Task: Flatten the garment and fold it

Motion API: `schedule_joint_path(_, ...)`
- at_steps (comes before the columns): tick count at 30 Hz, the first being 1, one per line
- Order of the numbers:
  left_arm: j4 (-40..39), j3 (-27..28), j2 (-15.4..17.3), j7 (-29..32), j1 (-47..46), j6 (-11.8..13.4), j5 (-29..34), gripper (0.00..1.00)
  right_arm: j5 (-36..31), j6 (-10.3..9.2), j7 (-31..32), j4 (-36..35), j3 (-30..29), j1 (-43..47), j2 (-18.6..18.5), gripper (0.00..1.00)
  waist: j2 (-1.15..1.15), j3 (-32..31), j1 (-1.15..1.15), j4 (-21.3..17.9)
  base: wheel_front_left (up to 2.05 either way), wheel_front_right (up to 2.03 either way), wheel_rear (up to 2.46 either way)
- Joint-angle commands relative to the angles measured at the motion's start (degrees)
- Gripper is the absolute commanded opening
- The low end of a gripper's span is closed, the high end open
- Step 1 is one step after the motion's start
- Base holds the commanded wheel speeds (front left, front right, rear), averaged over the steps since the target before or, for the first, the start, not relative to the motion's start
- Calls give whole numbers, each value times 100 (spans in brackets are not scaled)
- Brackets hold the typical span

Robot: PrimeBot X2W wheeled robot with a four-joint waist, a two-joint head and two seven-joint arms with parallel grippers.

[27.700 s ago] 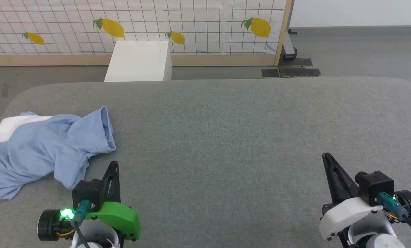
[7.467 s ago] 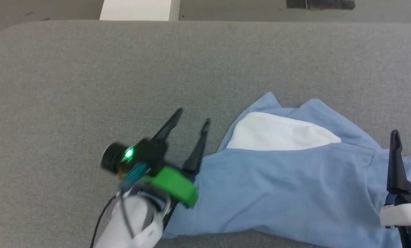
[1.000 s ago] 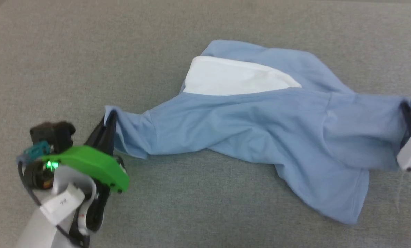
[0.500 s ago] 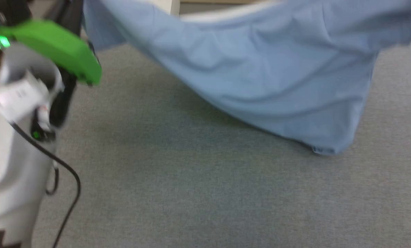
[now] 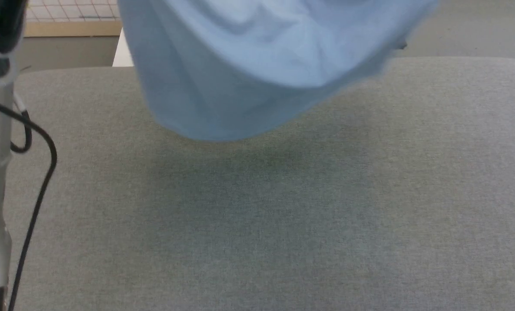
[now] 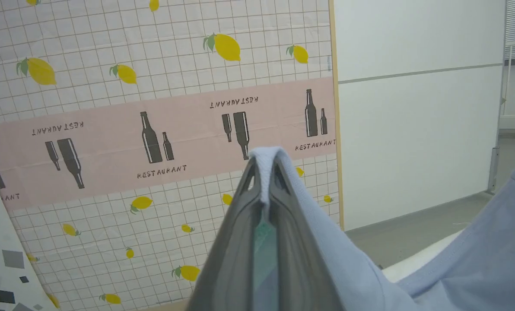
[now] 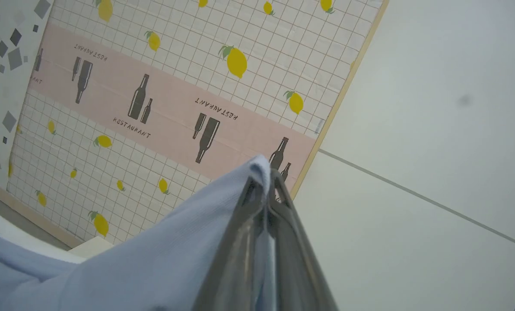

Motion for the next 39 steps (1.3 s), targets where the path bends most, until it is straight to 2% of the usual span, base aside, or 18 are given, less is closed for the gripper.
schedule_joint_path(1,-6,-37,-8,120,-218,-64,-23,0,73,-9,38,17,49,-143,-29,0,0,-19,0,-25,0,0,0)
schedule_joint_path(10,-72,-140,-34,849,-617,-61,-282,0,381,-9,475,-224,200,-394,-91,0,0,133,0,-78,0,0,0)
schedule_joint_path(15,67,-66,26,842,-732,77,-188,0,392,-9,695,-207,256,-535,-83,0,0,560,0,-95,0,0,0)
schedule_joint_path(20,569,-97,63,425,-1274,127,245,0,260,-9,701,176,493,-1083,-32,0,0,1207,0,-95,0,0,0)
schedule_joint_path(26,1230,-109,-247,-308,-2384,332,701,0,-107,-9,403,800,805,-2218,43,0,0,2080,0,16,0,0,0)
schedule_joint_path(31,1744,-10,-476,-1081,-3152,520,939,0,-512,-9,-20,1327,1274,-3178,-46,0,0,2585,0,121,0,0,0)
schedule_joint_path(36,2221,98,-515,-1838,-3482,490,993,0,-741,-9,-497,1904,1709,-3828,-222,0,0,2969,0,191,0,0,0)
schedule_joint_path(39,2398,109,-522,-2256,-3348,324,920,0,-729,-9,-777,2260,1862,-3936,-331,0,0,3185,0,210,0,0,0)
